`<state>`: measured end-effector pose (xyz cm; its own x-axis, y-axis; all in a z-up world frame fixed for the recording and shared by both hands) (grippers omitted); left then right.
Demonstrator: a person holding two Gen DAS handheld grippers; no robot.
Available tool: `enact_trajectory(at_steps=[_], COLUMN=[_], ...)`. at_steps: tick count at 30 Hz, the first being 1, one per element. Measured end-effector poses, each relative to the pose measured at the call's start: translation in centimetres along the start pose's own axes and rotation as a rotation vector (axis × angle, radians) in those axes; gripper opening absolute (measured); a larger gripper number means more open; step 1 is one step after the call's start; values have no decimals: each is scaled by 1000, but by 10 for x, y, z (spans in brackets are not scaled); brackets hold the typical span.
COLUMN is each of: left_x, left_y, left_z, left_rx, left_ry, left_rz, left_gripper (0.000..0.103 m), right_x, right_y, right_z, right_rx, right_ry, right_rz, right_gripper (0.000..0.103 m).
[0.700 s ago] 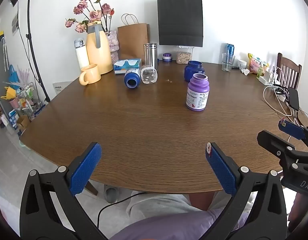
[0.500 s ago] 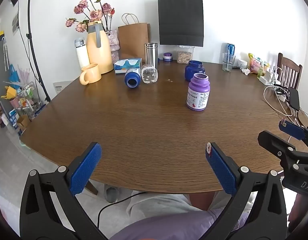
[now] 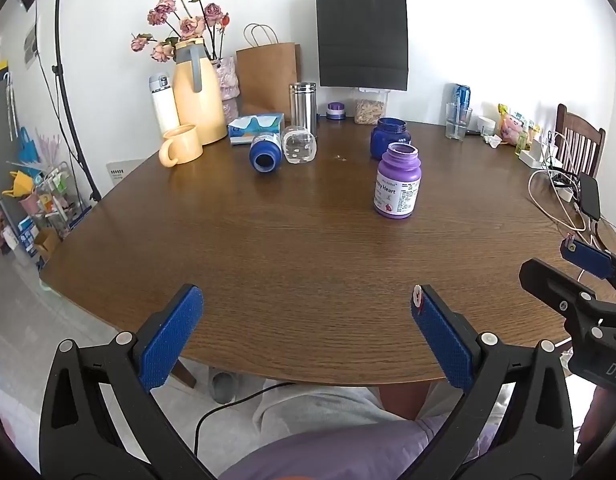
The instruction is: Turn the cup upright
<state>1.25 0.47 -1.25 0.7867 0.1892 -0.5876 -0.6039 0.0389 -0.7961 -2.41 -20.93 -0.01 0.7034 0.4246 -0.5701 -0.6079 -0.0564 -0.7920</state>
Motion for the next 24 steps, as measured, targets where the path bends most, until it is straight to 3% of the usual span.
enact_trajectory(at_steps=[24], left_x=[0], left_y=[3], left_z=[-2], left_rx=[3], left_ry=[-2], left_rz=[5], left_gripper=[103], right_x=[-1], right_y=[1], right_z=[0], right_rx=[2], right_ry=[-2], right_rz=[0], right_gripper=[84])
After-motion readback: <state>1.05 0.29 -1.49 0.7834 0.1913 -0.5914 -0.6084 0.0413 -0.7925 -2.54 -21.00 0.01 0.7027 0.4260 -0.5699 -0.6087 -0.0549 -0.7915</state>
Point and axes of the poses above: each gripper's, at about its wrist camera, not at the fingertips, and x roughly the way its jaws point, z to its left, y to its underside, the point moved 1 cm from there along x, roughly the way its jaws point, and after that the axes turned 11 degrees about -y, right-handed, at the moved point
